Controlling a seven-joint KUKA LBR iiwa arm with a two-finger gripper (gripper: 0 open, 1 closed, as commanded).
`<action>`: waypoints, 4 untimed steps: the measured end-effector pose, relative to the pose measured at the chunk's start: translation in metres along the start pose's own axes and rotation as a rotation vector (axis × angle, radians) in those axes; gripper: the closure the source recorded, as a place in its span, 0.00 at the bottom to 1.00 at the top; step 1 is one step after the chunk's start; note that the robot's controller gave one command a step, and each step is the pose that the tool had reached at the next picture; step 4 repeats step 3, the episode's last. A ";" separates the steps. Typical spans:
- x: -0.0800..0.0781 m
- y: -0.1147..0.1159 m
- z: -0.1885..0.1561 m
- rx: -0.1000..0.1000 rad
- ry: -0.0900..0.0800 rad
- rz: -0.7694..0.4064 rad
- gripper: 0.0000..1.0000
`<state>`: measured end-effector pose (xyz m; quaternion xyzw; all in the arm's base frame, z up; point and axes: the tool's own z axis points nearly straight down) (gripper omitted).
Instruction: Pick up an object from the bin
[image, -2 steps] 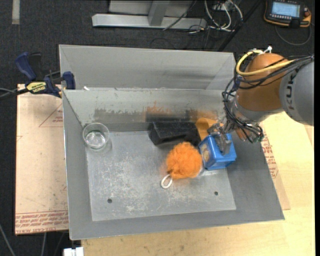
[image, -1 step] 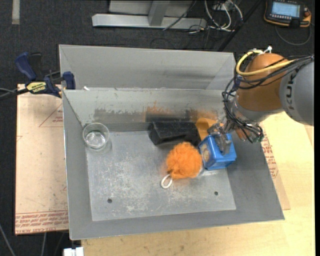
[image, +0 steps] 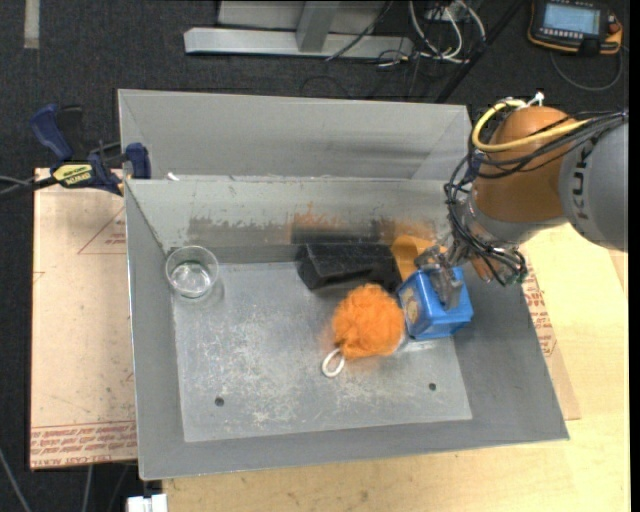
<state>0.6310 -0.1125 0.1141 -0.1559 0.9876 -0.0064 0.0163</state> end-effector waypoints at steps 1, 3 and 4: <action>0.000 0.000 0.000 0.000 0.000 0.000 1.00; 0.000 0.000 0.000 0.000 0.000 0.000 1.00; 0.000 0.000 0.000 0.000 0.000 0.000 1.00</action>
Offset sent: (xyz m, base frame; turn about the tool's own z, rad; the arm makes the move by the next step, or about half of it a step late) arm 0.0076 0.0008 0.0580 -0.4209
